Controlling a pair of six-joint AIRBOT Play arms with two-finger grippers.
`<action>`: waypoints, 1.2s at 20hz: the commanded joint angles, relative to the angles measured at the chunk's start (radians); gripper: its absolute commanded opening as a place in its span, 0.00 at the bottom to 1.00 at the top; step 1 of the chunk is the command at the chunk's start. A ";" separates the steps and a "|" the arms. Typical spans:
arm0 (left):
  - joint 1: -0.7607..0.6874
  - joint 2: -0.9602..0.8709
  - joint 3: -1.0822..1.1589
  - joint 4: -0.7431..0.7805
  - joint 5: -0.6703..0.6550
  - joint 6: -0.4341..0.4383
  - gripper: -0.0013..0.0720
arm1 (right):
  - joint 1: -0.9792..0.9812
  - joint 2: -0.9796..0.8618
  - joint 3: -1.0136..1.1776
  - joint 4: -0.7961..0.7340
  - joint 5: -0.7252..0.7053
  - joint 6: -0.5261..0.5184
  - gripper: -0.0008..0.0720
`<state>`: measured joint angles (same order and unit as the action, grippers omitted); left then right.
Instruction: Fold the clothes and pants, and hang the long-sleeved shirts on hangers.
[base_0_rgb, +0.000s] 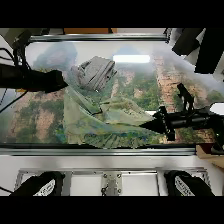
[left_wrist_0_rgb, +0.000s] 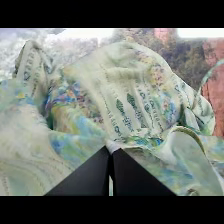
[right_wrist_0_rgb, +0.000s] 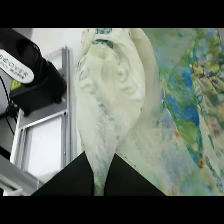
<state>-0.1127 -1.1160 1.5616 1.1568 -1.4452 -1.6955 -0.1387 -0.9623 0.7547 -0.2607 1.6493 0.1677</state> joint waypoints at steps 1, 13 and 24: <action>-0.038 -0.092 0.211 0.002 -0.117 0.012 0.04 | 0.018 -0.024 -0.069 0.140 -0.003 -0.113 0.01; -0.068 -0.162 0.421 -0.082 -0.196 0.001 0.04 | 0.264 -0.031 -0.069 0.379 -0.180 -0.198 0.01; 0.117 -0.058 0.370 -0.192 -0.141 0.005 0.75 | 0.273 -0.030 -0.069 0.454 -0.179 -0.194 0.01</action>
<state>-0.0433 -1.1992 1.9339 0.9836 -1.6028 -1.6920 0.1329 -0.9932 0.6857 0.1669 1.4719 -0.0303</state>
